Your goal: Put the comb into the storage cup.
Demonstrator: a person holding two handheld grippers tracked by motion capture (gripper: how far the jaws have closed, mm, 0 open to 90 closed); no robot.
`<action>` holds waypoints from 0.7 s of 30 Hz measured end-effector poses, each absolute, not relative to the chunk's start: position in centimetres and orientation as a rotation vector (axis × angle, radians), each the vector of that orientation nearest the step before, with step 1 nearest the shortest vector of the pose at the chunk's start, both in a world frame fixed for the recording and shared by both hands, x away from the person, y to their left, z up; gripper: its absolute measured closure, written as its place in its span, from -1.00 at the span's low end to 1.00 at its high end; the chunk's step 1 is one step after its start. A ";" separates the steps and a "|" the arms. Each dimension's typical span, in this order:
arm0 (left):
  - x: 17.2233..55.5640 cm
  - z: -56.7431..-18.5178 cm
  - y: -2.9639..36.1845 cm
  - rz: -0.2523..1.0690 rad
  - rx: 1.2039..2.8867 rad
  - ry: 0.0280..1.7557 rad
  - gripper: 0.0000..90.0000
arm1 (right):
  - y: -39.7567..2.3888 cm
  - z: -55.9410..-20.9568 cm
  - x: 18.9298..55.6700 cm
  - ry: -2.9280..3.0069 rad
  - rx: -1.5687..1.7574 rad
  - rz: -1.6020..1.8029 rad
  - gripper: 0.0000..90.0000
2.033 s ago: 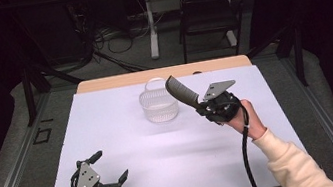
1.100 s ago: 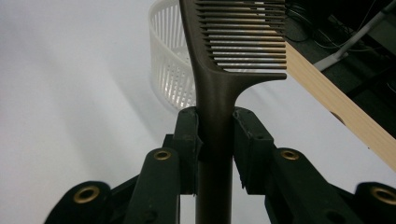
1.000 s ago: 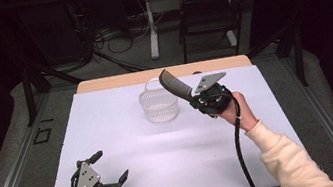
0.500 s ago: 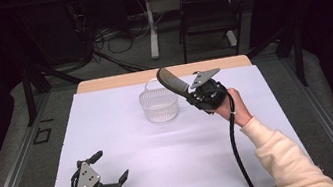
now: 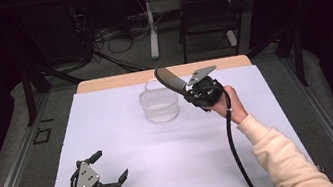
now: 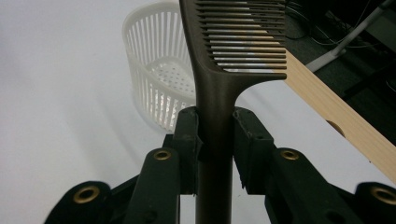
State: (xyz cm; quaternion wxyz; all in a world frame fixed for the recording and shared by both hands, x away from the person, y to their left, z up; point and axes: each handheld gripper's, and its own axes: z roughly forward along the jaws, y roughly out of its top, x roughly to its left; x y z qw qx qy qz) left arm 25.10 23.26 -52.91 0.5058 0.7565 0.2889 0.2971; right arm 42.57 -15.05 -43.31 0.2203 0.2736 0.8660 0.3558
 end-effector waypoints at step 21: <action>25.2 -52.9 23.3 0.703 1.809 0.708 -1.00 | -14.1 -42.2 43.4 2.379 0.733 1.003 0.61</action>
